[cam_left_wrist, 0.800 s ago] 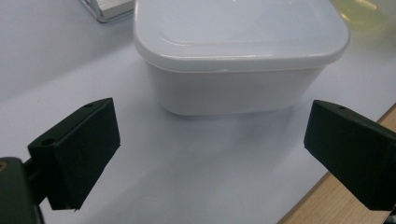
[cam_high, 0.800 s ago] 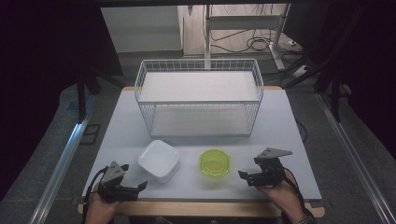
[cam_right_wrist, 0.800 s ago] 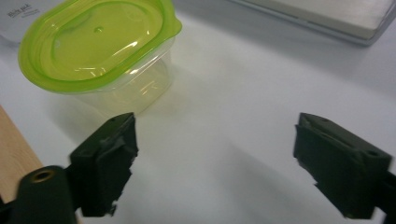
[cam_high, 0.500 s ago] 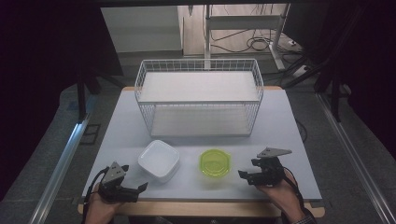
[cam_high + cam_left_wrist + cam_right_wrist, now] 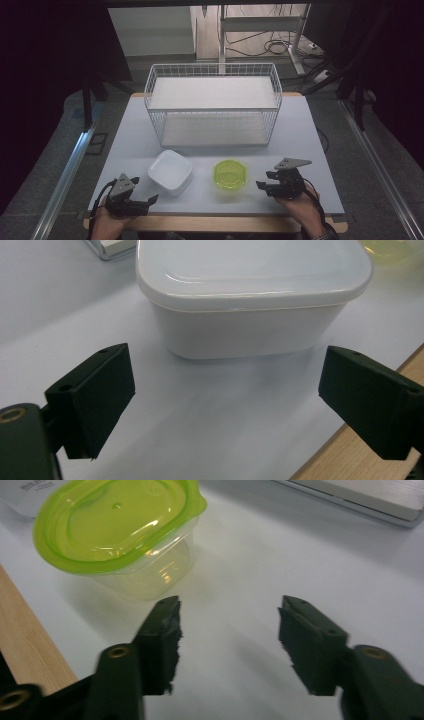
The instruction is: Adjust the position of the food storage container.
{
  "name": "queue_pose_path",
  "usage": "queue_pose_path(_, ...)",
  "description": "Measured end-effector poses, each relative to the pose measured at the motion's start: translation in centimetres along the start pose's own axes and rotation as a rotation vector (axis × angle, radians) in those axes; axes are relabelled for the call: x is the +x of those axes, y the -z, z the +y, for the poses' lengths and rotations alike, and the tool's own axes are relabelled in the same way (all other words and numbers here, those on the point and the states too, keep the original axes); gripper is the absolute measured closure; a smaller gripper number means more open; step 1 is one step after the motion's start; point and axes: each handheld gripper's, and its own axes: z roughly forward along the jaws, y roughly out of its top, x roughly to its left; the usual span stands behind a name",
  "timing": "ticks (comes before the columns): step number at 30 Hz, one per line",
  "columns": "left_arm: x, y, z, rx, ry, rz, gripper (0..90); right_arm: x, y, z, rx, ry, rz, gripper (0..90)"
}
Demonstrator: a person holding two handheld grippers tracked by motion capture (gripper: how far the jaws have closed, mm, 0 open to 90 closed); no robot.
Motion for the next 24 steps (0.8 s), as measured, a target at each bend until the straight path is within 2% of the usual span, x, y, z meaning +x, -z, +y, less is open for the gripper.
queue_pose_path(5,0.0,-0.1,-0.1,0.008,-0.013,0.011,7.7,0.4,0.4,0.6,-0.010,0.028,0.025,67.2)
queue_pose_path(6,0.0,-0.1,-0.1,0.005,-0.009,0.013,7.5,0.6,0.7,1.0,-0.015,0.045,0.032,74.3)
queue_pose_path(7,0.0,0.0,-0.1,0.005,-0.009,0.014,7.5,0.6,0.7,1.0,-0.015,0.045,0.032,74.3)
queue_pose_path(8,0.1,0.0,-0.2,0.004,-0.008,0.018,6.9,0.9,0.9,1.7,-0.026,0.052,0.043,81.2)
queue_pose_path(9,0.1,0.1,-0.2,0.004,-0.008,0.020,6.9,0.9,0.9,1.7,-0.026,0.052,0.043,81.2)
queue_pose_path(12,0.2,0.1,-0.3,0.005,-0.006,0.021,6.1,1.6,1.0,2.7,-0.035,0.076,0.050,89.5)
queue_pose_path(15,0.2,0.0,-0.3,0.010,-0.018,0.028,5.4,2.3,0.6,3.6,-0.034,0.105,0.023,90.0)
queue_pose_path(19,0.2,0.0,-0.3,-0.001,-0.024,0.027,3.9,3.1,-0.2,4.8,-0.034,0.125,0.054,89.9)
queue_pose_path(24,0.4,0.0,-0.4,-0.019,-0.017,0.017,2.8,4.6,-1.4,6.6,-0.023,0.191,0.105,89.9)
